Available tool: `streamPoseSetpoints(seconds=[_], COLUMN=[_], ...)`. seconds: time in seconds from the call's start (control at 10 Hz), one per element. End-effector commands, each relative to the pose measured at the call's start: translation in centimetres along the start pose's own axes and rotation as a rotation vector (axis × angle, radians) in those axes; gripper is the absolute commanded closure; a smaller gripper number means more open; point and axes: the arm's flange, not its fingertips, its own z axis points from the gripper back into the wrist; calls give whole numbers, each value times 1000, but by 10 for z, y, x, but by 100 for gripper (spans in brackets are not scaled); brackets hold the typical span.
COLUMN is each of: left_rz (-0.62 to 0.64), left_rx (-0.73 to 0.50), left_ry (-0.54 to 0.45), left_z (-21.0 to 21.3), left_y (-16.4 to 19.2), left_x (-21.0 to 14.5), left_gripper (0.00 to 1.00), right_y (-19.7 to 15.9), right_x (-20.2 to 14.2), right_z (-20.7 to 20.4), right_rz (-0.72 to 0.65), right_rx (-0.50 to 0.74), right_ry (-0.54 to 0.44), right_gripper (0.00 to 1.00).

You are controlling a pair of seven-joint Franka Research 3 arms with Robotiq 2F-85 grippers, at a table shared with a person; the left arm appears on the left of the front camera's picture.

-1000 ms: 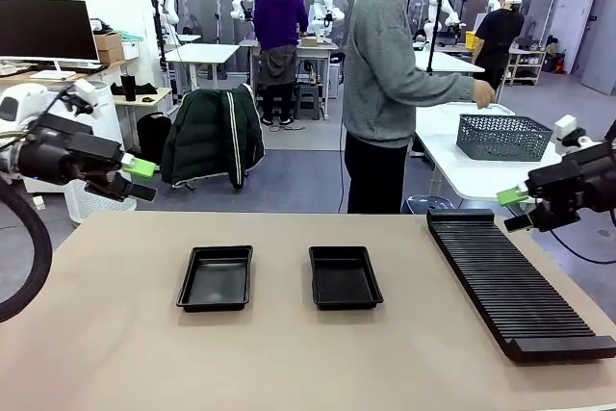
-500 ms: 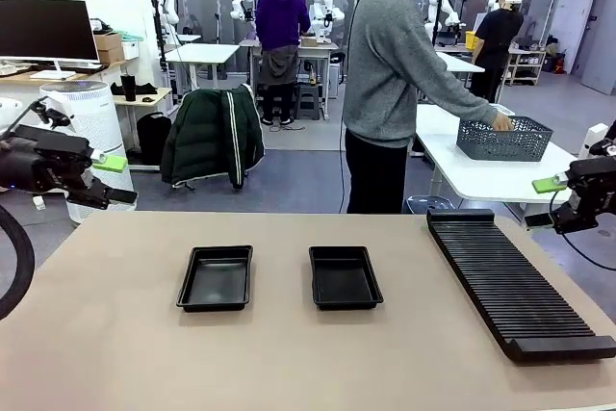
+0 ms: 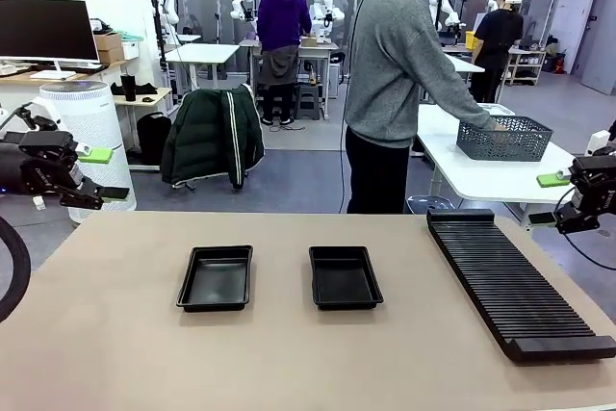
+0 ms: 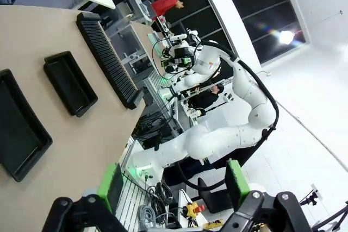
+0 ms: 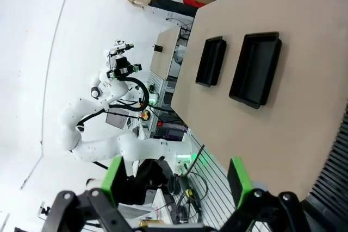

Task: Inspect and transfer BCBs to ESD trays.
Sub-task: Pick up the Blank PCB from the PCB Rack and place it in the left ESD tray.

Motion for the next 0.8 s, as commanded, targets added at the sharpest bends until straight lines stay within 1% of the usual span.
streamPoseSetpoints(seconds=[0.0, 0.2, 0.3, 0.4, 0.5, 0.7], left_rz=[-14, -2, 87, 139, 175, 240], left_rx=[12, 3, 12, -4, -42, -50], left_ry=[7, 5, -16, -24, -14, -46], left_z=[0, -1, -1, -3, -6, -4], left_y=[-4, -1, 2, 3, 3, 5], left_x=[0, 0, 0, -3, -8, -15], left_gripper=[0, 0, 0, 0, 0, 0], right_y=[4, 4, 2, -1, -4, -4], right_x=[-5, -5, 0, 6, 10, 11], right_z=[-2, -2, -1, 4, 6, 11], right_rz=[20, 20, 2, -74, -141, -207], right_rx=[14, 14, -2, 44, 59, 89], right_ry=[3, 3, 7, 23, 10, -13], right_gripper=[0, 0, 0, 0, 0, 0])
